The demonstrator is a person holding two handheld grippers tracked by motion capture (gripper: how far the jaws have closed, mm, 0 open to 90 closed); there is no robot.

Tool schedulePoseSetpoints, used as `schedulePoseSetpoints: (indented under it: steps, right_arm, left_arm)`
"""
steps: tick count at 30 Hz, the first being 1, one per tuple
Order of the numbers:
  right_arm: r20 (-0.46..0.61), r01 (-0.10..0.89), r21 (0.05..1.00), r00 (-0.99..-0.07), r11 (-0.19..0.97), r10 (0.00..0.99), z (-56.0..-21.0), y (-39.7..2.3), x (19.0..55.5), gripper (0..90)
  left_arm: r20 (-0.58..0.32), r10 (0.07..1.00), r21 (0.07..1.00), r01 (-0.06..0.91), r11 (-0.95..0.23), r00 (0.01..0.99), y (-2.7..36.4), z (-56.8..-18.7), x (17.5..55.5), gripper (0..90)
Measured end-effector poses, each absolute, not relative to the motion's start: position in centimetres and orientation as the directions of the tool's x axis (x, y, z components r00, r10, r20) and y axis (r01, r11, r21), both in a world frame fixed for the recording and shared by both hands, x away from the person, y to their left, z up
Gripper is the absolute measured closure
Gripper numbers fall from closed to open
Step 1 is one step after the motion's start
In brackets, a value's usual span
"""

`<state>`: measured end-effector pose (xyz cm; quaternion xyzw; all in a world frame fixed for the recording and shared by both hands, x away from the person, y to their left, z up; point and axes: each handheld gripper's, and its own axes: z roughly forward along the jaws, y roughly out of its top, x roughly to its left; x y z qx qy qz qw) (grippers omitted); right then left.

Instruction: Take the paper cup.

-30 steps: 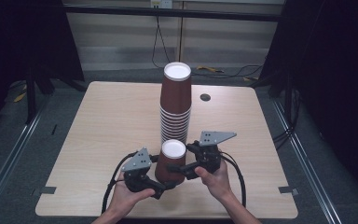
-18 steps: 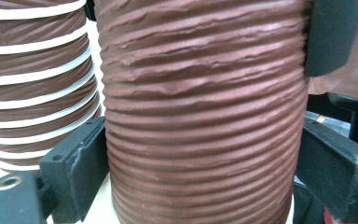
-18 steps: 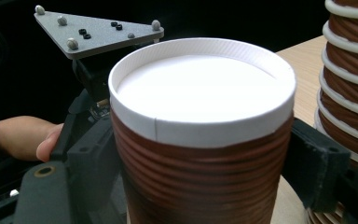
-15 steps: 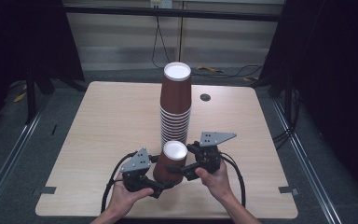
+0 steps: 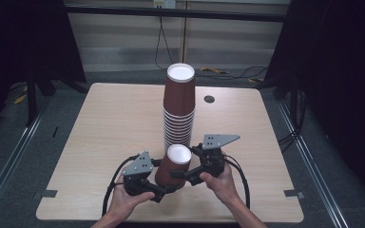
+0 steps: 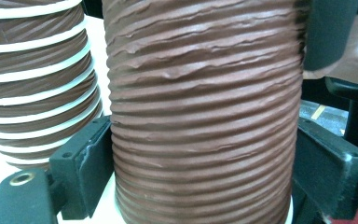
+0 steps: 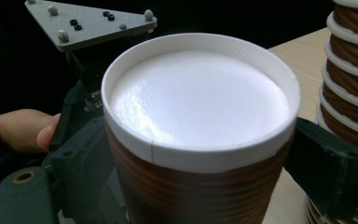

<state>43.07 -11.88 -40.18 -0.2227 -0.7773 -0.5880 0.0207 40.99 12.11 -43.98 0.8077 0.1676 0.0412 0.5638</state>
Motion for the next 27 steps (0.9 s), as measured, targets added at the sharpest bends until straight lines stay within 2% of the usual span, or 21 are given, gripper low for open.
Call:
schedulePoseSetpoints:
  steps: [10,27]
  right_arm:
    - [0.306,0.379,0.904,-0.897,0.198,0.318,-39.7,-12.8,43.0,13.4]
    - [0.314,0.402,0.879,-0.893,0.256,0.324,-40.1,-14.4,42.9,14.1]
  left_arm:
    - [-0.124,0.324,0.918,0.232,-0.322,0.938,12.6,-44.0,41.2,13.6]
    - [-0.113,0.321,0.888,0.24,-0.393,0.94,13.2,-43.9,41.5,13.8]
